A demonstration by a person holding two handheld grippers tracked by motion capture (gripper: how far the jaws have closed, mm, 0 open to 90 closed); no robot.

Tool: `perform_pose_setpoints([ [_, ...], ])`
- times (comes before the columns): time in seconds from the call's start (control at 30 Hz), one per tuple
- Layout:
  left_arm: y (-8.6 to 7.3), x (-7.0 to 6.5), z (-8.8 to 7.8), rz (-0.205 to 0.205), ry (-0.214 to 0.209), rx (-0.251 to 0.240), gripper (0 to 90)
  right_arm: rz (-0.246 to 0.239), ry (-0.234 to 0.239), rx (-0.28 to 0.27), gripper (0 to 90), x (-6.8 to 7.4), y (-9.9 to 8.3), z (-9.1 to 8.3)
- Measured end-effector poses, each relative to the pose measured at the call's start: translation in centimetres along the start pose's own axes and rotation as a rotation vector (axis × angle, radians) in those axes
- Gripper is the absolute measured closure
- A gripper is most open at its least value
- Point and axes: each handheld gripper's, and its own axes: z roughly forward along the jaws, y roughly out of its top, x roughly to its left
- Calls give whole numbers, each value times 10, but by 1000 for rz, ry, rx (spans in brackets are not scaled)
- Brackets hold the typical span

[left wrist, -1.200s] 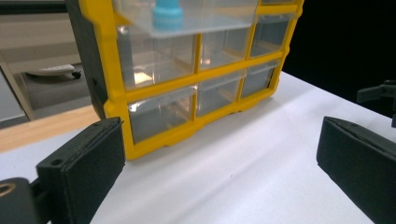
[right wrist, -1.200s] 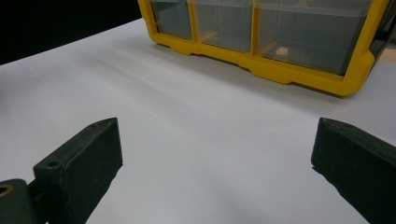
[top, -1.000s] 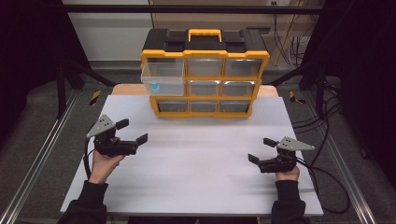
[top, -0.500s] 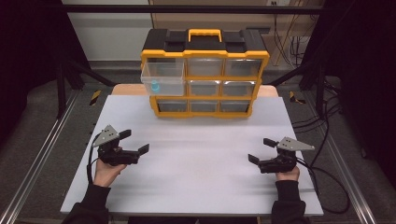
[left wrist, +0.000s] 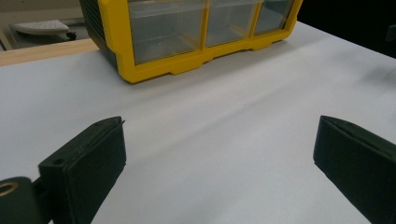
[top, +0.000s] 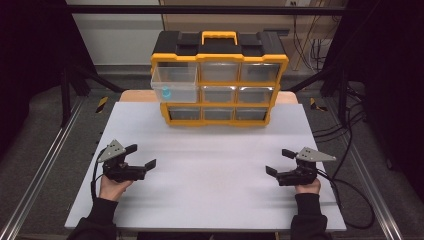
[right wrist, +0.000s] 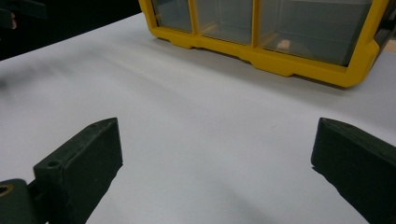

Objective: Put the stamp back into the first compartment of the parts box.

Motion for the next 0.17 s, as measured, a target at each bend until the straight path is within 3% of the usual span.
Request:
perform_pose_setpoints([
  [0.17,0,-1,0,10,5,6,23,-1,1,1,25,0,0,0],
])
